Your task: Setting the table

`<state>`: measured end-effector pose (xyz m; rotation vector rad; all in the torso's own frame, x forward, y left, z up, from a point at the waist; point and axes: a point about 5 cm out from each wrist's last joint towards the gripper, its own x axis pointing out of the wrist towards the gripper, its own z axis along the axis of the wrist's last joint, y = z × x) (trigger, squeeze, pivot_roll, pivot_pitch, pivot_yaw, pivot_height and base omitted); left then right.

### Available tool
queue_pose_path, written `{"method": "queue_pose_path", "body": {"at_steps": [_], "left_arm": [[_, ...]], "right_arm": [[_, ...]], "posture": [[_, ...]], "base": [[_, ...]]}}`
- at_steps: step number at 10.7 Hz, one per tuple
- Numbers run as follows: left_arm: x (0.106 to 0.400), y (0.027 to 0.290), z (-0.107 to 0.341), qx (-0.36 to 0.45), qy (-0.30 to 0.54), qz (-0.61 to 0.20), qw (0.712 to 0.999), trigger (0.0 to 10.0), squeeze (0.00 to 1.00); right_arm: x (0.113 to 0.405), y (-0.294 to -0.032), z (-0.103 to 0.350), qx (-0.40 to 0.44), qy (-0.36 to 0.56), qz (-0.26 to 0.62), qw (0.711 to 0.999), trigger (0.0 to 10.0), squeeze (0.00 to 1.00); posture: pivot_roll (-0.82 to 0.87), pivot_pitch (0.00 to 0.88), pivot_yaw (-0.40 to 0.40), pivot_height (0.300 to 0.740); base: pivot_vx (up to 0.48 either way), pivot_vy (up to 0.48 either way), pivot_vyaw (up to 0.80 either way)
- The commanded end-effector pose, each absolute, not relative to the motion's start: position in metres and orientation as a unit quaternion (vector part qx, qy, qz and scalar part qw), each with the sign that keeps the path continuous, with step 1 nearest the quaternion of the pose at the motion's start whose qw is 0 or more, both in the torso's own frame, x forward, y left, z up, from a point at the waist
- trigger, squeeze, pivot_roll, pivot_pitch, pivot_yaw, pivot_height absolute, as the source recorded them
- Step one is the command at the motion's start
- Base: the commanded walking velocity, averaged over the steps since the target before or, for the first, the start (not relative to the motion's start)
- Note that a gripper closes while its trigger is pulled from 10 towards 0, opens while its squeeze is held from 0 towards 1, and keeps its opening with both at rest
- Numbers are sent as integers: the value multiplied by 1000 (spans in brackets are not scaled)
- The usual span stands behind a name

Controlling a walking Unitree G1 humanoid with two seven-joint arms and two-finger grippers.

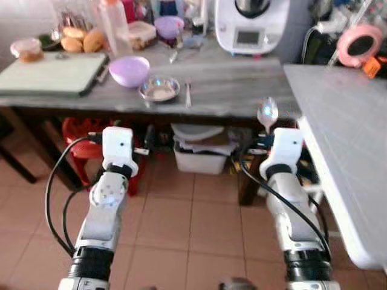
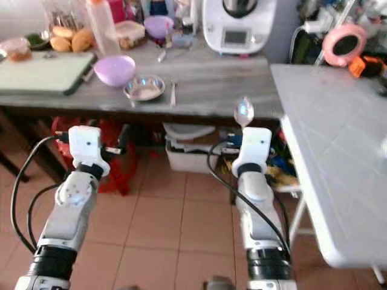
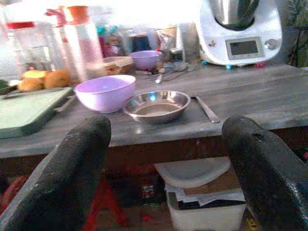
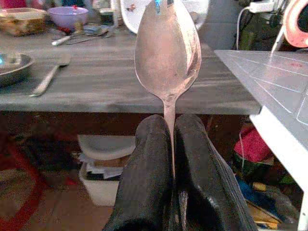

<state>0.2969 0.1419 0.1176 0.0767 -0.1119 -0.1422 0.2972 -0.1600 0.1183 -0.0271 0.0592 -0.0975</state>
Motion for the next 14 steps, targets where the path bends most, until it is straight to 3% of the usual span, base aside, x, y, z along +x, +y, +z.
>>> {"method": "queue_pose_path", "body": {"at_steps": [1, 5, 10, 14], "left_arm": [[297, 133, 122, 38, -65, -84, 994, 10000, 0], [298, 131, 122, 26, -61, -86, 994, 10000, 0], [298, 130, 122, 19, -57, -86, 994, 10000, 0], [290, 141, 117, 19, -46, -80, 996, 10000, 0]], "right_arm": [[298, -169, 124, -17, 18, -63, 998, 10000, 0], [300, -167, 125, -17, 17, -61, 998, 10000, 0], [299, -168, 124, -17, 18, -63, 998, 10000, 0], [300, -166, 122, -17, 19, -61, 998, 10000, 0]], "posture": [[-51, 0, 29, 740], [-46, 0, 29, 740], [-47, 0, 30, 740], [-38, 0, 25, 740]], "base": [[465, 0, 0], [478, 0, 0], [403, 260, 0], [65, 436, 0]]}}
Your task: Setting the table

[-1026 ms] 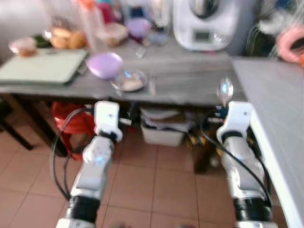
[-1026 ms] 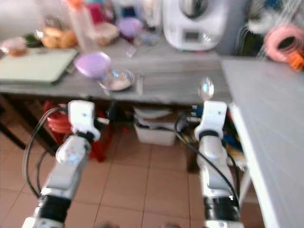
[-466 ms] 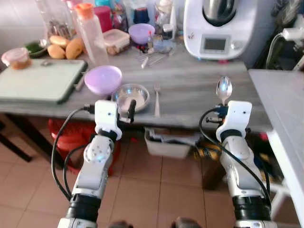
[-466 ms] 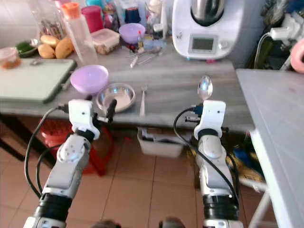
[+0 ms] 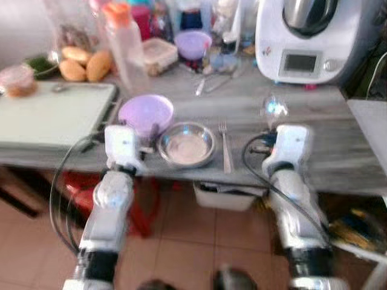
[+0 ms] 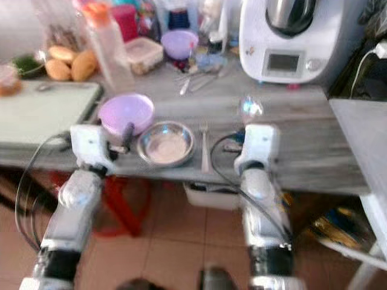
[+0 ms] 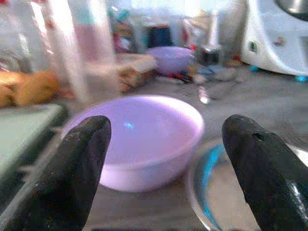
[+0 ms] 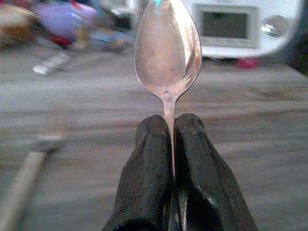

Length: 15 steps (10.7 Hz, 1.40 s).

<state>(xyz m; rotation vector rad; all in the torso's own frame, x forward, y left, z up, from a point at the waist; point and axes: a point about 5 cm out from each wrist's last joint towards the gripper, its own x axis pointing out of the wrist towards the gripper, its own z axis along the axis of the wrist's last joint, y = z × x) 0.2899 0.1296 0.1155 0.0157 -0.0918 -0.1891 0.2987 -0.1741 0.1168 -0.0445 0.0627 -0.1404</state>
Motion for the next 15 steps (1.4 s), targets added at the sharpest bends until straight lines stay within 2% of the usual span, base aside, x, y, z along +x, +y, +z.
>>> {"method": "queue_pose_path", "body": {"at_steps": [1, 4, 6, 9, 11, 15], "left_arm": [[288, 144, 119, 7, -55, -77, 996, 10000, 0], [280, 141, 122, 8, -56, -92, 994, 10000, 0], [269, 144, 122, 14, -50, -114, 992, 10000, 0], [262, 155, 120, 32, -34, -100, 994, 10000, 0], [262, 151, 123, 33, -34, -108, 993, 10000, 0], [254, 156, 120, 40, 0, -132, 990, 10000, 0]], "right_arm": [[300, -166, 123, -16, 19, -62, 998, 10000, 0], [299, -173, 123, -15, 19, -80, 997, 10000, 0], [293, -198, 127, -28, 17, -153, 988, 10000, 0], [280, -223, 124, -44, 33, -215, 975, 10000, 0], [279, -229, 123, -28, 45, -222, 974, 10000, 0], [294, -239, 125, 1, 79, -201, 976, 10000, 0]], "posture": [[-37, 0, 28, 740], [-39, 0, 34, 740], [-33, 0, 34, 740], [-39, 0, 36, 740], [-44, 0, 38, 740], [-13, 9, 79, 740]], "base": [[0, 446, 0], [0, 0, 0], [0, 0, 0], [0, 0, 0], [0, 0, 0], [0, 0, 0]]}}
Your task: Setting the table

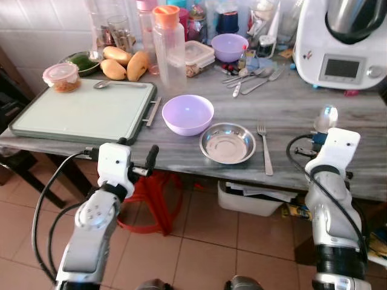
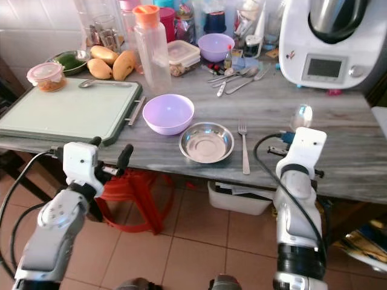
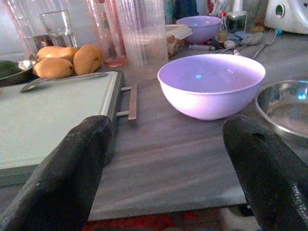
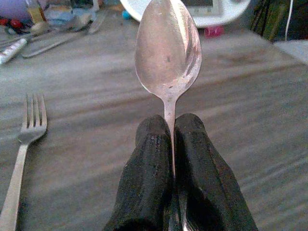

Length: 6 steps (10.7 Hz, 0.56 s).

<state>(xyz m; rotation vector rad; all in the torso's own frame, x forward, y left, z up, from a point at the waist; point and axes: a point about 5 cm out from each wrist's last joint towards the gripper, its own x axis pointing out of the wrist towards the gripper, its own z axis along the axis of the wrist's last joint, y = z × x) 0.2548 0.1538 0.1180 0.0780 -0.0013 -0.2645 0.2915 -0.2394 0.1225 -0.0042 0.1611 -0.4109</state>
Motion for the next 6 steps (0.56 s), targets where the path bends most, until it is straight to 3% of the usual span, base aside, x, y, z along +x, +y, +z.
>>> {"method": "queue_pose_path", "body": {"at_steps": [1, 6], "left_arm": [[252, 157, 120, 42, 5, -137, 990, 10000, 0], [241, 164, 121, 50, 33, -164, 985, 10000, 0]], "right_arm": [[295, -238, 125, 4, 83, -198, 977, 10000, 0], [302, -232, 115, 38, 118, -174, 977, 10000, 0]], "posture": [[-4, 17, 86, 740], [36, 55, 111, 740]], "base": [[0, 0, 0], [0, 0, 0]]}}
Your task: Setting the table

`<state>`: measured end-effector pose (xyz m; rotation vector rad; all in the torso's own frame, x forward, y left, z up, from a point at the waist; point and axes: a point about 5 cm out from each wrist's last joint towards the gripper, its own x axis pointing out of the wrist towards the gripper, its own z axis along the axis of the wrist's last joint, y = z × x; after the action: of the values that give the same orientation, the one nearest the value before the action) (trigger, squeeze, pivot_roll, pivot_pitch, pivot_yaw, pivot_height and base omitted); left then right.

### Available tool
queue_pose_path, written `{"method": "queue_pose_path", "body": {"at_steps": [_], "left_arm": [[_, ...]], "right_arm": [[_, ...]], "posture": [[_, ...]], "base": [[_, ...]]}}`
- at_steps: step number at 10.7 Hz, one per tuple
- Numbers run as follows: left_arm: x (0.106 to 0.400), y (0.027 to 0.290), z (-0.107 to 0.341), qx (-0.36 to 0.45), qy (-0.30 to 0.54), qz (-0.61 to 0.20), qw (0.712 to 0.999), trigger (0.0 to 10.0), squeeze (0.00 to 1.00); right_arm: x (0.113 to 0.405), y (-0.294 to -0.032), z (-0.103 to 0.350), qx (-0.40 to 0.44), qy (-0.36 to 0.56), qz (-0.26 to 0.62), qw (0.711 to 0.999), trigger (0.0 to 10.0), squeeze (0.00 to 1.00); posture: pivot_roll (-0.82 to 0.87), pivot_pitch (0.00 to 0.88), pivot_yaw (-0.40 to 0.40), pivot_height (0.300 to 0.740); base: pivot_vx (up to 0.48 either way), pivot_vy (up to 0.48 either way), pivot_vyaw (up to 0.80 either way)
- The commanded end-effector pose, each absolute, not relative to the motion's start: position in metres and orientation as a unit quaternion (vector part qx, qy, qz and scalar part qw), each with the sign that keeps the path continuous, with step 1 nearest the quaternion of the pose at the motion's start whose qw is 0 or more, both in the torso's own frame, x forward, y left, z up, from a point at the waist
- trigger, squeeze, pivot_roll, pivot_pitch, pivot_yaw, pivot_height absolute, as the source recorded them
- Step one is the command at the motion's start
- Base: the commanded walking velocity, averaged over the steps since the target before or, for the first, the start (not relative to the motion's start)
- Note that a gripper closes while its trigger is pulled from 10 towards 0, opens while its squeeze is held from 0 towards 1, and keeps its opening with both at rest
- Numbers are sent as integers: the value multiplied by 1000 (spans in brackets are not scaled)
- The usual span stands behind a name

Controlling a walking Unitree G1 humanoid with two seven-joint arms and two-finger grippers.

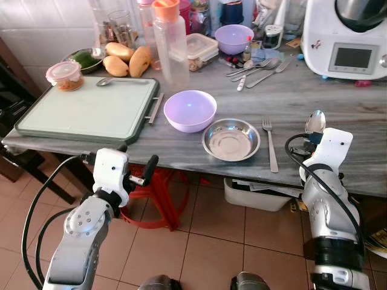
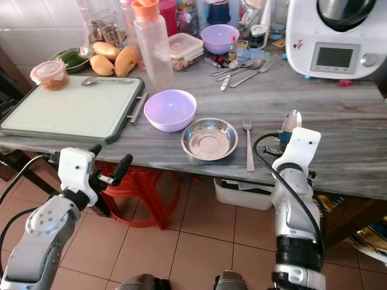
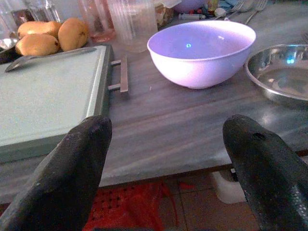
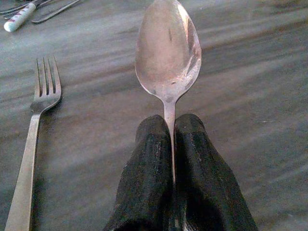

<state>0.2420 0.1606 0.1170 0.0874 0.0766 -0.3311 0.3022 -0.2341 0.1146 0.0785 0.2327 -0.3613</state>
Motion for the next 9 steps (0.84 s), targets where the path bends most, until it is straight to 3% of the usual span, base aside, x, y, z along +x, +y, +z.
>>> {"method": "queue_pose_path", "body": {"at_steps": [1, 9], "left_arm": [[240, 164, 121, 51, 37, -166, 984, 10000, 0], [240, 159, 122, 46, 49, -178, 982, 10000, 0]], "right_arm": [[306, -233, 112, 58, 124, -176, 975, 10000, 0], [328, -227, 102, 94, 174, -105, 975, 10000, 0]], "posture": [[43, 60, 115, 740], [51, 51, 110, 740]], "base": [[0, 0, 0], [0, 0, 0]]}}
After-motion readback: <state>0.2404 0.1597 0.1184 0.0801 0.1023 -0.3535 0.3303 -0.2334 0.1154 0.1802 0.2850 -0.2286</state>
